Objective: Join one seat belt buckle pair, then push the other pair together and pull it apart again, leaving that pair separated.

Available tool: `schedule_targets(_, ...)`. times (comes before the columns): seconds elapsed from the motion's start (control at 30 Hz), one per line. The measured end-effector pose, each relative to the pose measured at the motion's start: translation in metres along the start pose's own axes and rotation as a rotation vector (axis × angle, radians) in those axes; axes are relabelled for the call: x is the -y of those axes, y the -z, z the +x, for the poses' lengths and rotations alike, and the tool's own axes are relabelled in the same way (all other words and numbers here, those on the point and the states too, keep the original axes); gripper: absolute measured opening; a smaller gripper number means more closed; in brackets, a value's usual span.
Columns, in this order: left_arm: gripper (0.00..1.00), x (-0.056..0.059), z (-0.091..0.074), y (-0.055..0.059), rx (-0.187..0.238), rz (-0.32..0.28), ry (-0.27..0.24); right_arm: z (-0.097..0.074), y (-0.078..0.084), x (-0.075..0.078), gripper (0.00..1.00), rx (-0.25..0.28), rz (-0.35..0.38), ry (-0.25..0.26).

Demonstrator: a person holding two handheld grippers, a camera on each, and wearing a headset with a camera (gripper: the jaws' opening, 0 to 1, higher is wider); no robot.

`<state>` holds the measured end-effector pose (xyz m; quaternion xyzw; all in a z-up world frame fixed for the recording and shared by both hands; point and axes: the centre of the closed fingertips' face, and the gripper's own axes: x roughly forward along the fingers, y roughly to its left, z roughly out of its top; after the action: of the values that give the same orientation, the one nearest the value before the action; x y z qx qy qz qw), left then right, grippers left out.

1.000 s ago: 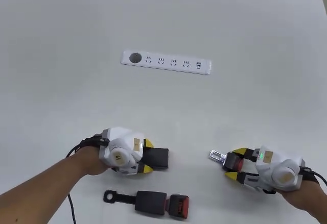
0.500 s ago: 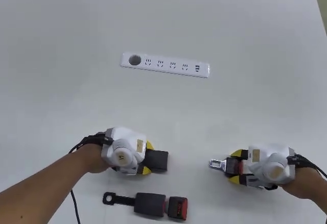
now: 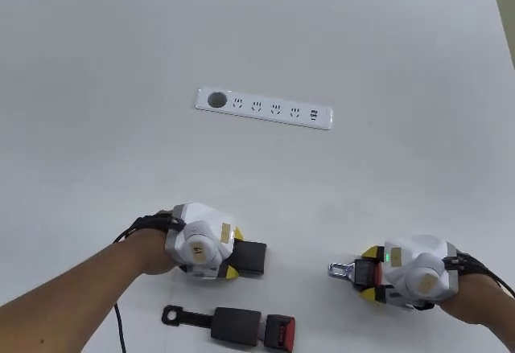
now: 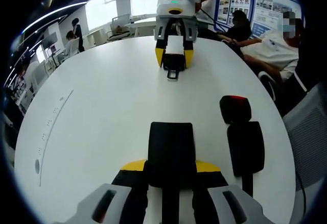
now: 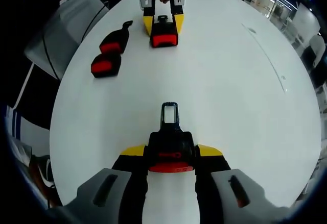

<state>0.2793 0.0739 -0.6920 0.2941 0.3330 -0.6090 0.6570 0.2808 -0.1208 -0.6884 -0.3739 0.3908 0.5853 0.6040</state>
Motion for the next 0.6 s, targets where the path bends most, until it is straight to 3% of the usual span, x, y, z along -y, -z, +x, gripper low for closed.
schedule_targets(0.27, 0.34, -0.001, -0.001, 0.000, -0.001, -0.004, -0.001, 0.008, -0.022, 0.000, 0.34, 0.033, 0.006, -0.002)
schedule_targets(0.47, 0.34, -0.002, 0.000, 0.002, -0.004, -0.006, -0.001, 0.020, -0.028, 0.004, 0.34, 0.061, -0.010, -0.010)
schedule_targets(0.6, 0.34, -0.002, 0.000, 0.001, -0.007, -0.006, -0.001, 0.027, -0.045, 0.002, 0.34, 0.086, -0.020, -0.014)
